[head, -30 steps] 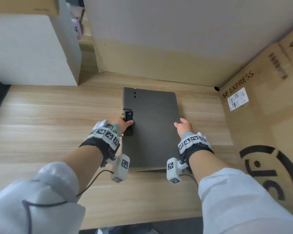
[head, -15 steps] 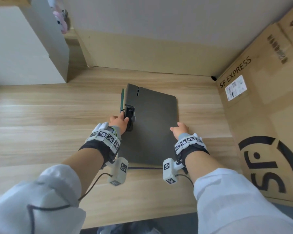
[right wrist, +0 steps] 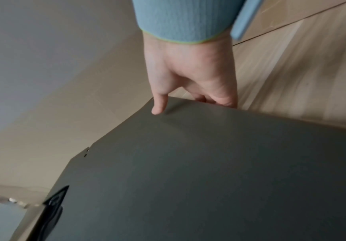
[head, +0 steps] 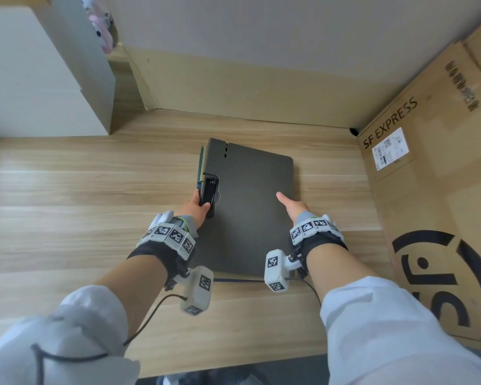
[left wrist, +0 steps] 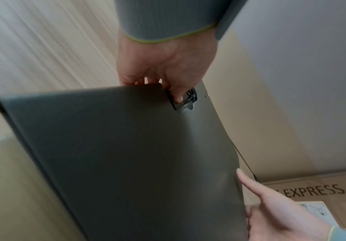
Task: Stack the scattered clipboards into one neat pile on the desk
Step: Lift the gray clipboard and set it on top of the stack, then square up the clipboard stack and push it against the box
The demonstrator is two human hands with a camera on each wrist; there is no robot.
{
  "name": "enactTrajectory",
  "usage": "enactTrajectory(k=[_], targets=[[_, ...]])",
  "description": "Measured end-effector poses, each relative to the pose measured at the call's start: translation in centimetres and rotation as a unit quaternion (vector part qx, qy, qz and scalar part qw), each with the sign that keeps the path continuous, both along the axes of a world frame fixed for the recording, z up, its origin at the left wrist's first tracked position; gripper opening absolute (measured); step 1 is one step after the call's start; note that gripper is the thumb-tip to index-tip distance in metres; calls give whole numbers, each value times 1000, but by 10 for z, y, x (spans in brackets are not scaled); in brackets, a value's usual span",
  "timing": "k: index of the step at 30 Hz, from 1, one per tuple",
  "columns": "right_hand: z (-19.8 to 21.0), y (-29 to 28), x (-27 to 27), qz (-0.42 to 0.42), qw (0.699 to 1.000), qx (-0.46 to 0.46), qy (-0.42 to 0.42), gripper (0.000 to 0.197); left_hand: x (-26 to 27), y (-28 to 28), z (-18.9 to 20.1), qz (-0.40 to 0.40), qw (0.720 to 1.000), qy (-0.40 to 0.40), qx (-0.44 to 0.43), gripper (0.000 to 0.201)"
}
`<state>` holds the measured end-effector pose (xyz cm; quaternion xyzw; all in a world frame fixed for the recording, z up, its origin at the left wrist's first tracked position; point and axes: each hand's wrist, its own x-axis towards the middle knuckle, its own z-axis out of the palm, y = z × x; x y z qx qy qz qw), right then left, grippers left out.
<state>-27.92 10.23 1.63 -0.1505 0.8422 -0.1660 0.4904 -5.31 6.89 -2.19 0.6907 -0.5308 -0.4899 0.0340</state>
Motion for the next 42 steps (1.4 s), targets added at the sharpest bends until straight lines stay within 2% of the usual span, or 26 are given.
enactTrajectory(k=[4,8,12,17,18,20,22,26,31,35,38,42], targets=[[-1,0,2,-17,1000,-5,-8,80,4,-1,2,-2,1000,15,-6,58],[-5,1,7,-55,998,-43,0,73,6,0,-1,8,999,30,-12,55],[-9,2,12,-84,989,-119,-3,59,7,2,-2,48,996,78,-12,57],[-4,-3,20,-108,969,-218,-30,36,24,0,1,75,983,166,-10,81],[4,-5,21,-109,962,-245,-40,35,27,-5,5,94,979,181,-1,81],[17,-12,24,-105,947,-298,-61,36,32,-15,18,118,971,210,9,66],[30,-23,27,-90,935,-335,-75,38,36,-27,31,106,974,196,-38,56],[55,-40,31,-68,907,-393,-136,32,48,-51,64,59,970,168,-167,59],[66,-47,40,-45,895,-394,-202,40,67,-67,87,11,957,149,-250,65],[62,-42,57,-36,884,-403,-232,46,81,-64,81,37,961,130,-241,42],[56,-40,70,-8,892,-394,-221,36,90,-58,64,83,966,126,-212,55],[39,-31,80,8,918,-366,-152,49,92,-53,48,117,964,143,-190,77]])
